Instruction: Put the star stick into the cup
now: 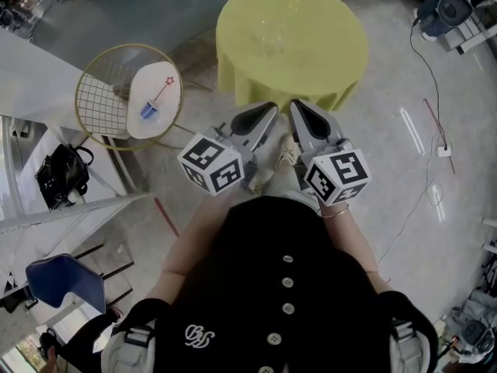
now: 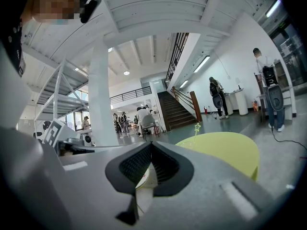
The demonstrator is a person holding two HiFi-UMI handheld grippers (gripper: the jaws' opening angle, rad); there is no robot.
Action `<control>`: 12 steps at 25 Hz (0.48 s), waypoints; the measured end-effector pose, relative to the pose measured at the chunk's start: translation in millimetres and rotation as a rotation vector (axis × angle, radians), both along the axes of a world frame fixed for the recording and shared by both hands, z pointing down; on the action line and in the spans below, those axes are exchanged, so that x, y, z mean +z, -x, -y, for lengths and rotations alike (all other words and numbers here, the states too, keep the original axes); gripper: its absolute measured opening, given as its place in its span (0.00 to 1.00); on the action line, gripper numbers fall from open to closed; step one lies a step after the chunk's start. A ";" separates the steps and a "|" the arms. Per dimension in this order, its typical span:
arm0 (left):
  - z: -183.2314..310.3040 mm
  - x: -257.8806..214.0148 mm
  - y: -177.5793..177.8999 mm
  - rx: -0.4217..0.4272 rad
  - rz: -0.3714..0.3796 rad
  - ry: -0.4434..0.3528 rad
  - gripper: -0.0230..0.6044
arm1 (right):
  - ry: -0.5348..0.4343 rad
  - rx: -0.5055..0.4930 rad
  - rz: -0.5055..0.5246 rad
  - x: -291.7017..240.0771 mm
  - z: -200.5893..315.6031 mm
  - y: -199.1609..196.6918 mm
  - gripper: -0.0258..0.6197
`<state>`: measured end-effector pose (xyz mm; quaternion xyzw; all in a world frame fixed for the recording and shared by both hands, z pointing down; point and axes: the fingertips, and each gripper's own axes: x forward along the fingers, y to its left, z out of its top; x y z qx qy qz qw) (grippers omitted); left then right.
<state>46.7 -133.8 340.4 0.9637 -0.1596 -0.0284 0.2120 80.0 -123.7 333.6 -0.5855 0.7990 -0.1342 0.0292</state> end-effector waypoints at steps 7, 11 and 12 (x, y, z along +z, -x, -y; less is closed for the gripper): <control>4.0 -0.2 -2.1 -0.005 -0.001 0.006 0.07 | 0.004 -0.002 -0.010 -1.2 3.0 -3.6 0.04; 5.0 -0.2 -3.3 -0.001 -0.002 0.010 0.07 | 0.015 -0.008 -0.016 0.7 5.9 -2.2 0.04; 5.2 -0.2 -3.4 0.000 -0.002 0.010 0.07 | 0.017 -0.009 -0.018 1.1 6.7 -1.7 0.04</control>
